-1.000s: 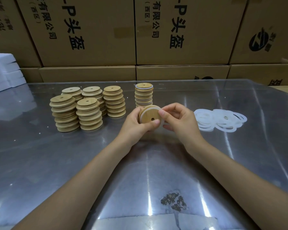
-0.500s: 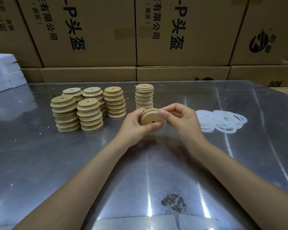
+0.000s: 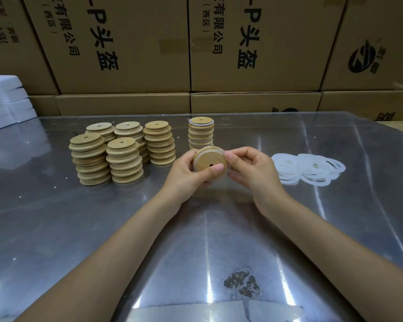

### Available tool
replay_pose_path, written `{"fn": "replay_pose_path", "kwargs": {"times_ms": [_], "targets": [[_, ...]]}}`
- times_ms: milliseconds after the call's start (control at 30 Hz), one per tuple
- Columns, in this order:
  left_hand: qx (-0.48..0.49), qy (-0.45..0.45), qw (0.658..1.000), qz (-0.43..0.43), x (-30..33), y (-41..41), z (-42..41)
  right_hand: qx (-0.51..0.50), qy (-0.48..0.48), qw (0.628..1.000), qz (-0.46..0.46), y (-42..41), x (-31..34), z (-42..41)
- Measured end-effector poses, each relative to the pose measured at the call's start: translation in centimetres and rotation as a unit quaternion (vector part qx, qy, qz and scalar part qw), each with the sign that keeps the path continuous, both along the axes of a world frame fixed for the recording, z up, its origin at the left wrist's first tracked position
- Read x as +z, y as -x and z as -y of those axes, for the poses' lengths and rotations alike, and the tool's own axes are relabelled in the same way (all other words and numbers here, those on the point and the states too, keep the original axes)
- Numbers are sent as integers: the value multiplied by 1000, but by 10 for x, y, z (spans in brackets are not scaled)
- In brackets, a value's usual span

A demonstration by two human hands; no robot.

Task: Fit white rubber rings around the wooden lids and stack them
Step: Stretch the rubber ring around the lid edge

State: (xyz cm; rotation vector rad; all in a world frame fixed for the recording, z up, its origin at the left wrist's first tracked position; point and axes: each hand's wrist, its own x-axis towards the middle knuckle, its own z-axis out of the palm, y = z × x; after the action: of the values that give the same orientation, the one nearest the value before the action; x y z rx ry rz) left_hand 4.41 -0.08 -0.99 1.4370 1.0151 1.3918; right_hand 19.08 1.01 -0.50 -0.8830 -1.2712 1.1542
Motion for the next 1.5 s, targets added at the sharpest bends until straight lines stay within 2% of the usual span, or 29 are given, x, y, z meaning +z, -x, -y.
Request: {"fn": "replay_pose_path", "kwargs": {"times_ms": [267, 500, 733, 900, 967, 1067, 1167, 1333, 1500], "targets": [[4, 41, 996, 81, -2, 5, -5, 14, 1, 997, 80, 0, -6, 2], [9, 34, 999, -19, -6, 1, -5, -21, -12, 996, 87, -2, -4, -2], [-19, 71, 997, 23, -6, 0, -9, -1, 48, 989, 138, -4, -6, -4], [-31, 86, 995, 29, -5, -1, -8, -6, 55, 987, 153, -5, -8, -5], [-19, 43, 999, -22, -5, 0, -7, -19, 55, 988, 142, -5, -9, -6], [-12, -70, 982, -177, -10, 0, -7, -32, 75, 992, 100, -6, -9, -8], [7, -93, 975, -202, -13, 1, -8, -47, 83, 991, 95, -8, -10, -12], [82, -87, 961, -248, -19, 7, -14, -91, 13, 973, 211, -6, -18, -16], [162, -75, 896, -406, -22, 12, -21, -80, -64, 921, 376, -2, -23, -16]]}}
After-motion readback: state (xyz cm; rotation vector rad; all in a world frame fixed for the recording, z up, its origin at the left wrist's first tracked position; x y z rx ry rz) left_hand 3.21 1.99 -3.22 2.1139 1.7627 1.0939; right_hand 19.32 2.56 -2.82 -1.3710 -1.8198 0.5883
